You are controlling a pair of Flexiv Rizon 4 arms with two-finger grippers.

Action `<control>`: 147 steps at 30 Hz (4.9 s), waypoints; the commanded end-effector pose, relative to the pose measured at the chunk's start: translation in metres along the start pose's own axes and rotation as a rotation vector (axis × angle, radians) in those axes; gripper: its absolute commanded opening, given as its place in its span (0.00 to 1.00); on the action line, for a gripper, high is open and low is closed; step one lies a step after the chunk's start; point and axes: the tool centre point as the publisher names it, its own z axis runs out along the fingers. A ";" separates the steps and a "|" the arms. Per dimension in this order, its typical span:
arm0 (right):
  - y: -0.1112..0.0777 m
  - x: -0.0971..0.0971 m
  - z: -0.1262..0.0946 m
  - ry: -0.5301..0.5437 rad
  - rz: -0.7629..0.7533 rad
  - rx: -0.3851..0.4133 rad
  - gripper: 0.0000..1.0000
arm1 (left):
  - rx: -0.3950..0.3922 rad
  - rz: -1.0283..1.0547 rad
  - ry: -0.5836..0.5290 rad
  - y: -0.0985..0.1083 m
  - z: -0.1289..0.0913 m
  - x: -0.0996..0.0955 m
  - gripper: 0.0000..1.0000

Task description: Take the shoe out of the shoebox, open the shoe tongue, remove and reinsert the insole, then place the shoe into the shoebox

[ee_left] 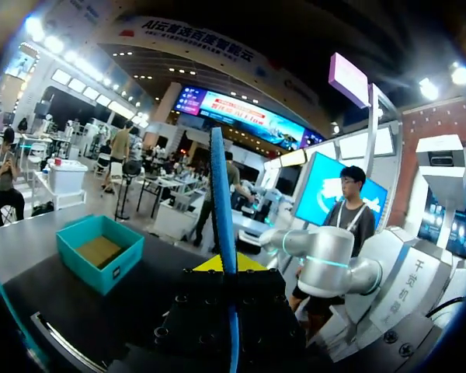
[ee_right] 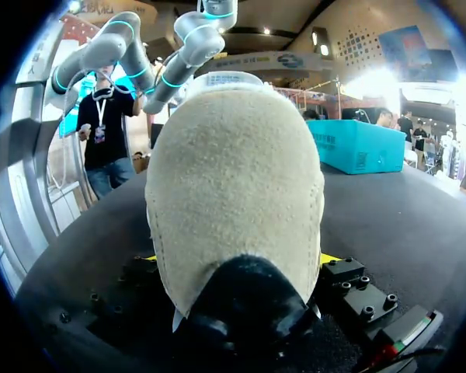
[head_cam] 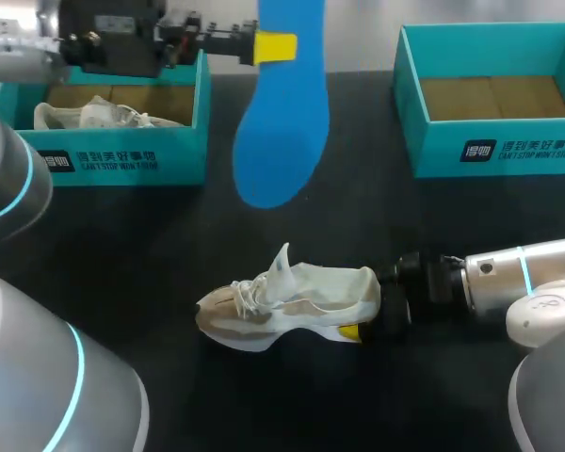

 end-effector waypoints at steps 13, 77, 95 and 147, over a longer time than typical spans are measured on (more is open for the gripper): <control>0.001 0.001 0.001 0.000 0.001 0.006 0.00 | -0.013 0.003 0.033 0.019 -0.003 0.027 0.00; 0.048 0.017 -0.070 -0.016 0.218 0.842 1.00 | -0.015 0.000 0.010 0.026 -0.007 0.032 0.00; 0.080 0.021 -0.060 -0.063 0.211 1.158 1.00 | -0.015 0.000 0.010 0.026 -0.007 0.032 0.00; 0.070 -0.031 -0.016 -0.005 0.074 1.169 1.00 | -0.015 0.000 0.010 0.026 -0.007 0.032 0.00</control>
